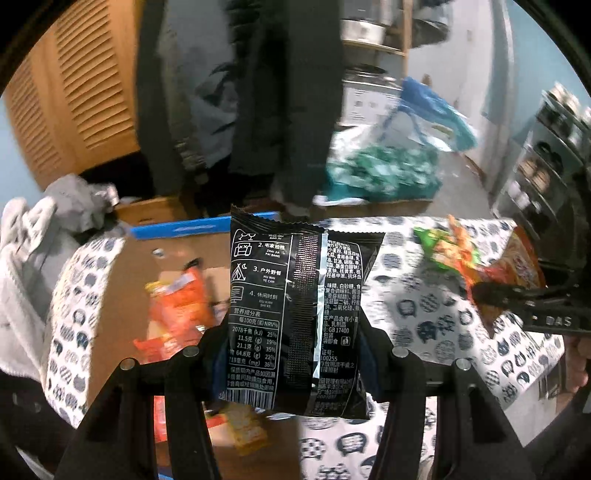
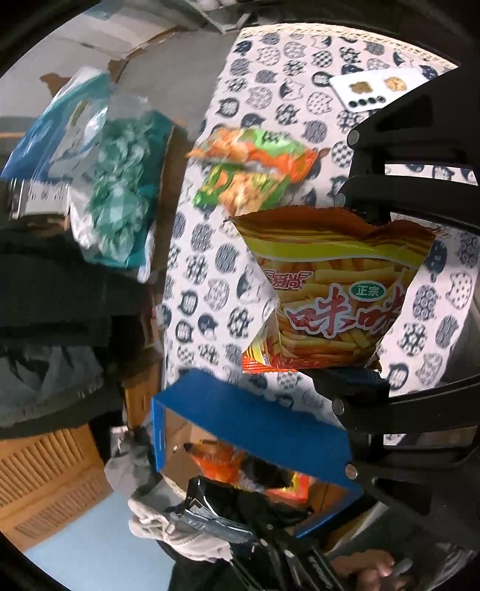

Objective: Organize snacks
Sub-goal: 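Lift the black bag toward the box while the right tool carries the chip bag, then lower the black bag into the box and open the left tool while the right tool releases the chip bag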

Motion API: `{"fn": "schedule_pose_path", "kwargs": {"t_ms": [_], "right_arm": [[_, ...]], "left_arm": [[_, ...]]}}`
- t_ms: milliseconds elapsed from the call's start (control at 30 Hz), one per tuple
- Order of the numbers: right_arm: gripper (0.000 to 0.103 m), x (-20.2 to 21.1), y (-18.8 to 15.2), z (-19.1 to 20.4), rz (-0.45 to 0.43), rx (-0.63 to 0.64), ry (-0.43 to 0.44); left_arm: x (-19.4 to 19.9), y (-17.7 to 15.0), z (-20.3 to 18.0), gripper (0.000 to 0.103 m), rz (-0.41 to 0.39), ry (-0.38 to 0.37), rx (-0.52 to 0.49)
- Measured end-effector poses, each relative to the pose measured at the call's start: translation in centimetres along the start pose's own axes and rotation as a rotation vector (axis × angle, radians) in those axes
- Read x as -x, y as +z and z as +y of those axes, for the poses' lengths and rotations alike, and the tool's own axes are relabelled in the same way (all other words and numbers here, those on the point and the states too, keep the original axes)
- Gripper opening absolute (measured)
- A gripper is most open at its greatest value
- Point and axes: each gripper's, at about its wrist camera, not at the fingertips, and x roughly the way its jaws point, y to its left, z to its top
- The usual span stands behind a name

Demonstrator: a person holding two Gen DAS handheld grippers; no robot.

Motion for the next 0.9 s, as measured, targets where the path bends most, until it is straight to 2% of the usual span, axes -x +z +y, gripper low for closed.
{"fn": "schedule_pose_path", "kwargs": {"t_ms": [367, 600, 833, 900], "right_arm": [[0.055, -1.4, 3.3, 6.8, 0.006, 0.094, 0.068], [0.055, -2.7, 4.3, 11.2, 0.026, 0.164, 0.096], [0.055, -4.1, 4.3, 13.7, 0.058, 0.202, 0.108], [0.055, -4.5, 4.1, 14.2, 0.068, 0.211, 0.108]], "left_arm": [[-0.9, -2.7, 9.7, 0.057, 0.053, 0.087, 0.197], [-2.5, -5.1, 12.6, 0.057, 0.122, 0.13, 0.236], [-4.2, -6.5, 14.2, 0.057, 0.182, 0.179, 0.258], [-4.8, -7.0, 14.4, 0.057, 0.203, 0.17, 0.267]]}}
